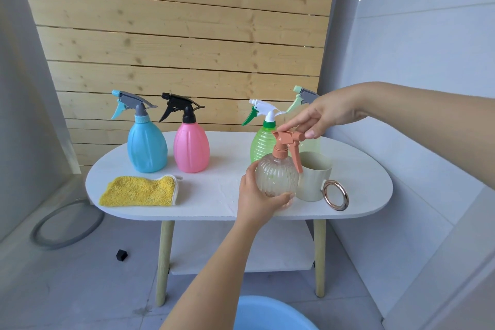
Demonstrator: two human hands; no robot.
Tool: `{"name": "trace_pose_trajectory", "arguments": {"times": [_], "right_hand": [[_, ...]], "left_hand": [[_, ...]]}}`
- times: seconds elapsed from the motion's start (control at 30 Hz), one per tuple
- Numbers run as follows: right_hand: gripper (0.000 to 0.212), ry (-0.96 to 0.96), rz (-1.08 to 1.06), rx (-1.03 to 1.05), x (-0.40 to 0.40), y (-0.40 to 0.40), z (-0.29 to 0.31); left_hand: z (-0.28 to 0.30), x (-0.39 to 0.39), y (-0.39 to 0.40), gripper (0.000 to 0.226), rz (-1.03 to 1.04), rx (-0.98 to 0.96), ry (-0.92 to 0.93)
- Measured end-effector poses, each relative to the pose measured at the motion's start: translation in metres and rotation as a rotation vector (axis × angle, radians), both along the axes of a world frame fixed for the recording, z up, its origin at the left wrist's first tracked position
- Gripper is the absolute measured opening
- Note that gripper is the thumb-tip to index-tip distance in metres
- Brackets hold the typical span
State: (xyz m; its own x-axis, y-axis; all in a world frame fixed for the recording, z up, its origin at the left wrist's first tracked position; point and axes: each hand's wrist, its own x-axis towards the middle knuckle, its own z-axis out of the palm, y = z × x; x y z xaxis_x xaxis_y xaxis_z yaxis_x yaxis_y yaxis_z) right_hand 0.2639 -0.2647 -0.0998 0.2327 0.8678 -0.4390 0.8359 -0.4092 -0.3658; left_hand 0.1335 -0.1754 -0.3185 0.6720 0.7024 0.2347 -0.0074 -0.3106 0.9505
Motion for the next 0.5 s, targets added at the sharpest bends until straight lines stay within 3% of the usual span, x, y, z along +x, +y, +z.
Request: {"name": "trace_pose_trajectory", "arguments": {"times": [0.27,0.4,0.5], "right_hand": [[0.038,-0.329,0.123,0.067,-0.010,-0.003,-0.009],[0.017,-0.382,0.093,0.274,-0.020,0.011,-0.024],[0.031,-0.470,-0.016,0.386,-0.027,0.027,-0.031]], "left_hand": [[-0.002,0.002,-0.003,0.095,0.020,-0.007,0.007],[0.000,0.004,-0.005,0.093,0.039,0.006,0.012],[-0.001,0.005,-0.006,0.092,0.048,0.016,0.012]]}}
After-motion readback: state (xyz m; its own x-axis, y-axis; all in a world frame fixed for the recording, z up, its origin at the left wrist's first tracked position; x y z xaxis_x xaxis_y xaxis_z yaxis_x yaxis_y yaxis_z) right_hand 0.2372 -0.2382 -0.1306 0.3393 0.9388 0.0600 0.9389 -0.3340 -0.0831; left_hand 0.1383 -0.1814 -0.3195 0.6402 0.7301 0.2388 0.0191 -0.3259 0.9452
